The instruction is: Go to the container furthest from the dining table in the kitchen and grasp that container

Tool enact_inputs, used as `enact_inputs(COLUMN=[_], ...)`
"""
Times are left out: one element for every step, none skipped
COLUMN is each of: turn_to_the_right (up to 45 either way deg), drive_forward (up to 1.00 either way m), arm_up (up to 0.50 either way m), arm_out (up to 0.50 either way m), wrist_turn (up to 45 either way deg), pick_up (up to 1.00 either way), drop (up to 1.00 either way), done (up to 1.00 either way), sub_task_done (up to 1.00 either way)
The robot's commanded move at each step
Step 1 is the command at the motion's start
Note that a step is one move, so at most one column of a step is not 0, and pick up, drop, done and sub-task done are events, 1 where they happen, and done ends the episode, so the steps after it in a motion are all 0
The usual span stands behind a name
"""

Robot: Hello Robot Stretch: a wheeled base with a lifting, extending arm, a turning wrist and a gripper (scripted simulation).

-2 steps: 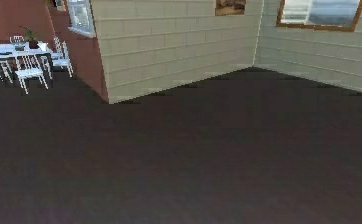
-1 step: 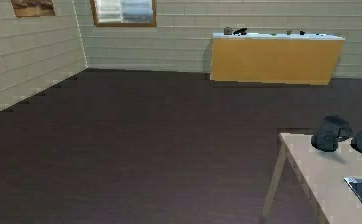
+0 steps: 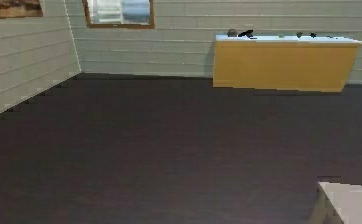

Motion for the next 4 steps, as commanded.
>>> enact_inputs(turn_to_the_right=[12.0, 0.0, 45.0, -45.0], drive_forward=[0.0, 0.15, 0.0, 0.0], arm_up=[0.0, 0.0, 0.0, 0.0], arm_out=[0.0, 0.0, 0.0, 0.0], wrist_turn=[0.0, 0.0, 0.0, 0.0], pick_up=[0.0, 0.0, 0.0, 0.0], drop=[0.0, 0.0, 0.0, 0.0], done=[0.0, 0.0, 0.0, 0.0], sub_task_done=[0.0, 0.0, 0.0, 0.0])
